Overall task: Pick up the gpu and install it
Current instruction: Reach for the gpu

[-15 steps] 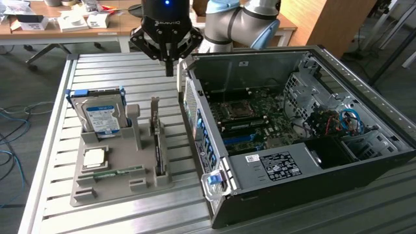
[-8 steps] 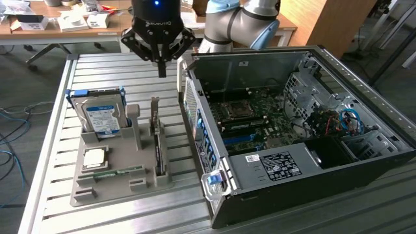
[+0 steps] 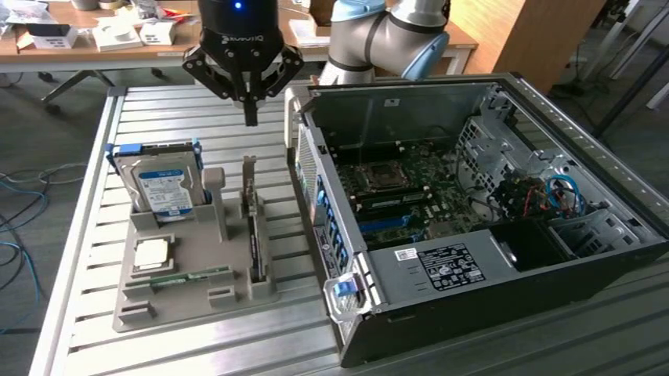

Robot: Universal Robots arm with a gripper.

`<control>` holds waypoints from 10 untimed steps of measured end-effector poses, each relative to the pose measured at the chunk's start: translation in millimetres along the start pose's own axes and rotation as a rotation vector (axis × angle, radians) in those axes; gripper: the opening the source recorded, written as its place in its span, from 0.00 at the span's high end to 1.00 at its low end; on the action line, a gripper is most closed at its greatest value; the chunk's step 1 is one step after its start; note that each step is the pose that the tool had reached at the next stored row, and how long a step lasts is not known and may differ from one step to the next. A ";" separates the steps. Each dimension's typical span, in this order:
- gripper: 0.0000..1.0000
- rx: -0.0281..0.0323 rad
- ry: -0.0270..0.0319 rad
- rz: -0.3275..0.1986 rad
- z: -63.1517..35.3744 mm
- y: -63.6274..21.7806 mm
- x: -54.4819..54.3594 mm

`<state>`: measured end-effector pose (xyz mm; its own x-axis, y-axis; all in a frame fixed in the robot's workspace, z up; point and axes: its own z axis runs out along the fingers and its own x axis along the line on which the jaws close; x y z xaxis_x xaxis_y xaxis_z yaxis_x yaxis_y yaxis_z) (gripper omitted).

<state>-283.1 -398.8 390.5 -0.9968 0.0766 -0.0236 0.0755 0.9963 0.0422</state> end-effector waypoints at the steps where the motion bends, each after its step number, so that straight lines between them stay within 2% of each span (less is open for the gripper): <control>1: 0.89 0.0000 0.0000 0.000 0.0 0.0 0.0; 10: 0.89 0.0000 0.0001 0.000 -0.2 -4.2 -0.1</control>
<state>-283.3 -403.0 390.5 -0.9968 0.0767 -0.0235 0.0756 0.9962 0.0422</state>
